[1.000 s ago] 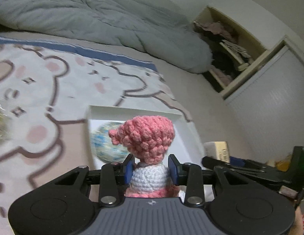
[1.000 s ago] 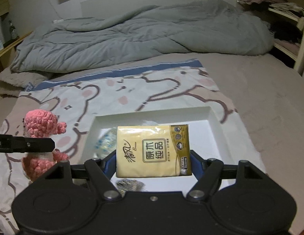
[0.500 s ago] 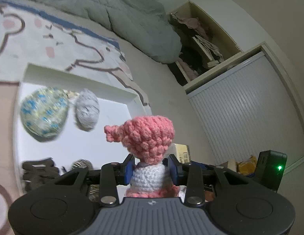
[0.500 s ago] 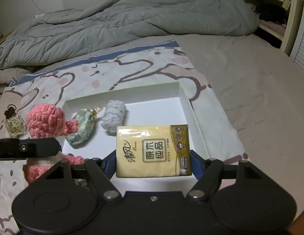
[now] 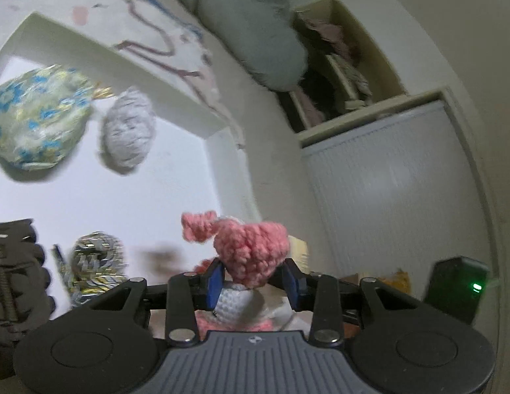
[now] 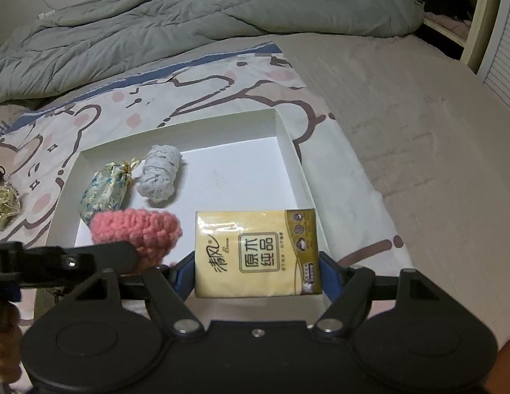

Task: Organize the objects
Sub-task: 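Carry the doll over the box with the left tool while the right tool carries the tissue pack, then lower and release the doll in the box with the left tool while the right tool releases the tissue pack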

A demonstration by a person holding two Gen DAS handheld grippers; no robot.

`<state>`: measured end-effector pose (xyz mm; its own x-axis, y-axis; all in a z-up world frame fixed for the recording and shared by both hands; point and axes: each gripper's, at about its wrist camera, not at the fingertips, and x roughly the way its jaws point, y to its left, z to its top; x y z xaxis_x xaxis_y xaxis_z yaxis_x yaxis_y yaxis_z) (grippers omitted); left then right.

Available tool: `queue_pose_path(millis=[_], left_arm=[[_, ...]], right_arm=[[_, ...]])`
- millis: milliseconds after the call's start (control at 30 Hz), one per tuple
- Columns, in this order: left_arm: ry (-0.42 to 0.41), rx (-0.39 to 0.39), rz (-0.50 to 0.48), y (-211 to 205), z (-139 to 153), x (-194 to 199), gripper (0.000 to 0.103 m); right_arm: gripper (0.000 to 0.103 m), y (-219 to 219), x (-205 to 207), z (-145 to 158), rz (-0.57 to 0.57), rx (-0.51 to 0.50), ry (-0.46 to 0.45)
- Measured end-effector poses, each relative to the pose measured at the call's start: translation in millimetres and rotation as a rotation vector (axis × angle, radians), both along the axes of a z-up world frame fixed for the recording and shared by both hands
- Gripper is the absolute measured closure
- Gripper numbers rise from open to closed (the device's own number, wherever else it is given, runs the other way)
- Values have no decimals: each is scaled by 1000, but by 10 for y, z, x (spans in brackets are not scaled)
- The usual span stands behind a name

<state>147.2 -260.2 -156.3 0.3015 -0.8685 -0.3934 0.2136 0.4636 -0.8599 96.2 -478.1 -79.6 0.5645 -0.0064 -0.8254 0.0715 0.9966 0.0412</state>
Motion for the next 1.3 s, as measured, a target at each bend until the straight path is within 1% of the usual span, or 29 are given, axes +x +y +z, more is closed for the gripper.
queue_pose_path(millis=[100, 167, 300, 367, 433, 500, 633, 700, 733, 767, 800, 933, 1000, 1167, 1300], left_arm=[[15, 61, 7, -4, -44, 32, 65], [10, 93, 24, 17, -42, 33, 68], [-10, 126, 42, 68, -3, 66, 68], [-8, 127, 41, 85, 8, 70, 65], [-12, 156, 29, 77, 32, 64, 64], [-34, 189, 5, 54, 68, 43, 64], [-68, 268, -65, -29, 159, -15, 64], [-77, 296, -90, -64, 191, -37, 61], [-82, 318, -103, -84, 206, -48, 58], [-91, 343, -120, -110, 222, -63, 58], [-103, 368, -141, -140, 238, -78, 58], [-148, 448, -220, -239, 259, -159, 56], [-163, 465, -219, -260, 242, -181, 54], [-192, 519, -187, -298, 181, -177, 56], [-151, 493, -200, -273, 151, -130, 57]], right_arm=[[29, 10, 13, -14, 5, 1, 8], [29, 19, 17, -23, 11, -2, 13], [29, 25, 32, -53, 14, -2, 22], [29, 23, 36, -74, 14, 7, 29], [28, 20, 37, -106, 19, 24, 42], [28, 23, 36, -144, 20, 33, 60], [26, 22, 23, -170, 6, 5, 82], [22, -4, 8, -148, -8, 11, 77], [22, -17, -3, -134, -13, 17, 73], [22, -24, -9, -120, -15, 20, 71], [23, -31, -10, -106, -18, 21, 66], [37, -46, -14, -52, -23, 46, 51], [40, -47, -8, -35, -24, 54, 47], [41, -7, 4, -47, -15, 42, 57], [41, 6, 14, -58, -8, 34, 63]])
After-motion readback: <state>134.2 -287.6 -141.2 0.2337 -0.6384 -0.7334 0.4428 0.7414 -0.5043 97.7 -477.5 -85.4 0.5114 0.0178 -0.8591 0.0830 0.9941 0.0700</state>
